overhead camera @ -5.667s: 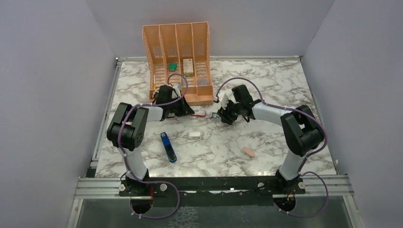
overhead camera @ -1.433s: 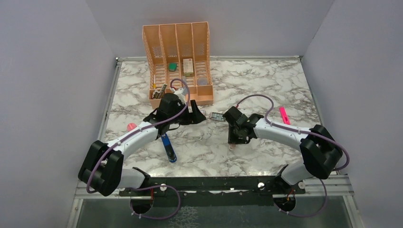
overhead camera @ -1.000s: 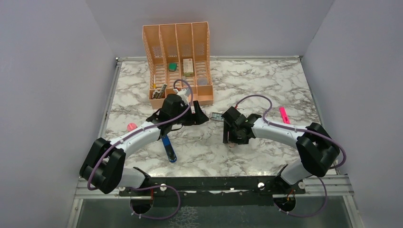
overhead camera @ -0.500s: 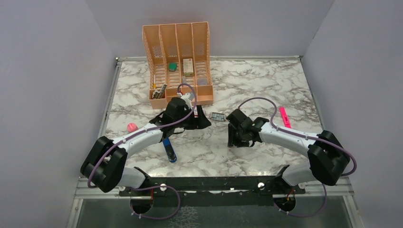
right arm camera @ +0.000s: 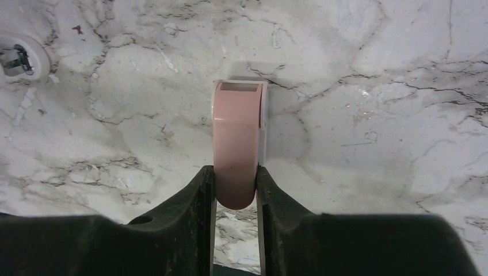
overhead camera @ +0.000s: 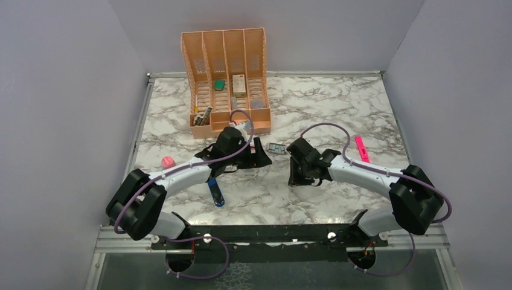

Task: Load the staples into the stapler

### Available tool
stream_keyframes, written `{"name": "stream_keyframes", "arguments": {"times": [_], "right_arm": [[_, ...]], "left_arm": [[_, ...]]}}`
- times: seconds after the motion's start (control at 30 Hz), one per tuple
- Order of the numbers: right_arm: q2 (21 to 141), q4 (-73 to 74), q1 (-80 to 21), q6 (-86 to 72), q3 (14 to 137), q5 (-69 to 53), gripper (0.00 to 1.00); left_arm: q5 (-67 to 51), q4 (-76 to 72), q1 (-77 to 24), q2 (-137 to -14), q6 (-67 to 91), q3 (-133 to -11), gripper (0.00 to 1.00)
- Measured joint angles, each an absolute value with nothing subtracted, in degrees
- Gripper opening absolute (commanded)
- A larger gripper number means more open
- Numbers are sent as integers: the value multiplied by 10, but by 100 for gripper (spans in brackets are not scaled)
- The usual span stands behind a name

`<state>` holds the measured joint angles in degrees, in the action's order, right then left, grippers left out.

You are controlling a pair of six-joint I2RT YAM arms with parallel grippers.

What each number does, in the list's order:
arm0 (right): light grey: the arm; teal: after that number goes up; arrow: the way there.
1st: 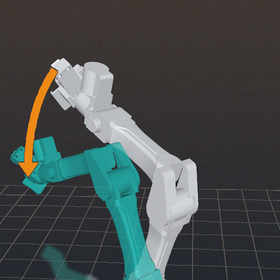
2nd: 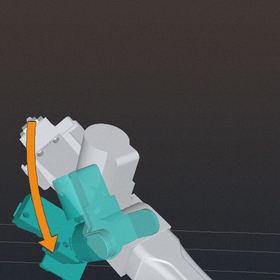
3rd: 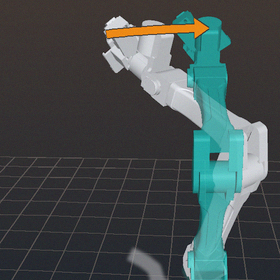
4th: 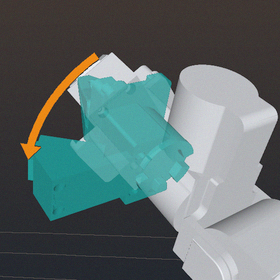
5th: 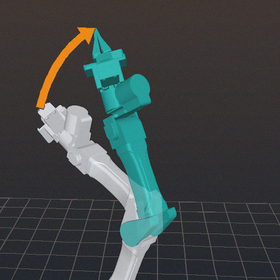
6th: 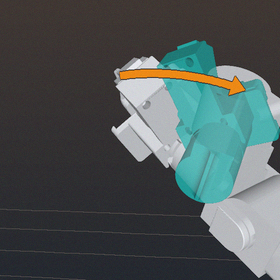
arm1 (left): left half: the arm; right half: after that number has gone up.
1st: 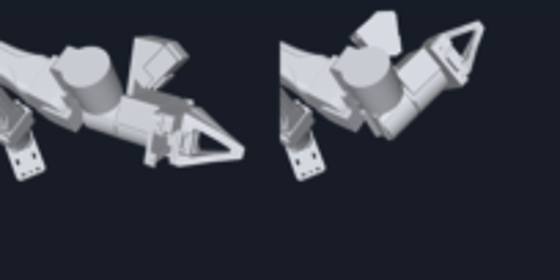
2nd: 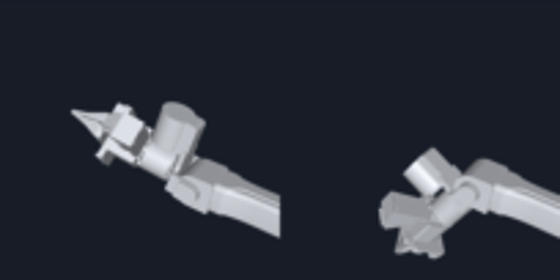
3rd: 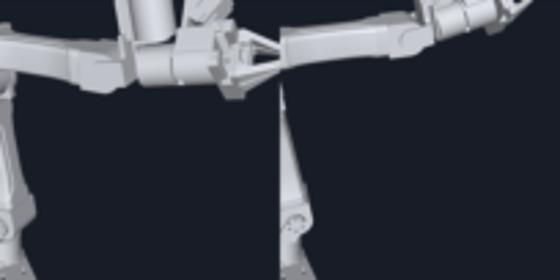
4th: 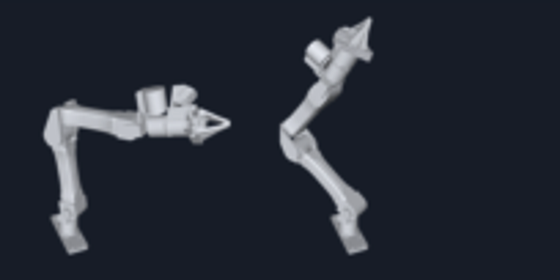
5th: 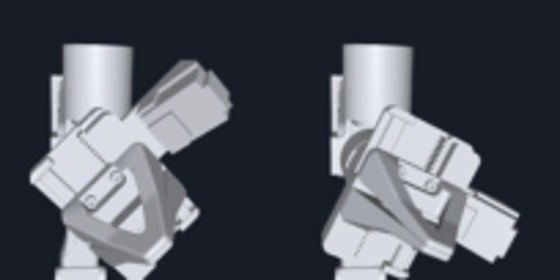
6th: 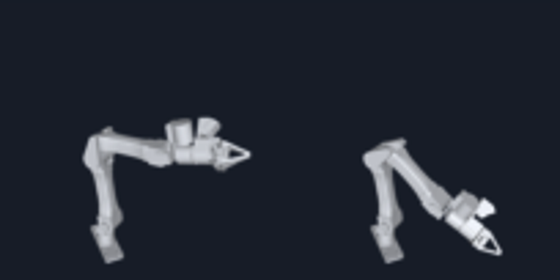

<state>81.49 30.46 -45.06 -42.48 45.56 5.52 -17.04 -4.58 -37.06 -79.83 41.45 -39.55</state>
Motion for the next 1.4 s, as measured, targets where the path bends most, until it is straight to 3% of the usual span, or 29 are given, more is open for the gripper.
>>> {"name": "stream_keyframes", "arguments": {"times": [0.27,0.77,0.9,1.17,1.4], "right_arm": [[794,257,-440,-455,456,-35,22],[782,90,-344,-562,401,-248,22],[766,89,-337,-575,393,-253,22],[730,89,-333,-582,392,-252,22],[728,85,-325,-587,392,-260,22]], "left_arm": [[-160,-86,-390,-778,462,-352,56],[-140,-173,-463,-765,530,-313,41],[-139,-190,-469,-766,533,-313,41],[-86,-203,-470,-709,533,-279,52],[-35,-204,-470,-649,536,-251,50]]}}
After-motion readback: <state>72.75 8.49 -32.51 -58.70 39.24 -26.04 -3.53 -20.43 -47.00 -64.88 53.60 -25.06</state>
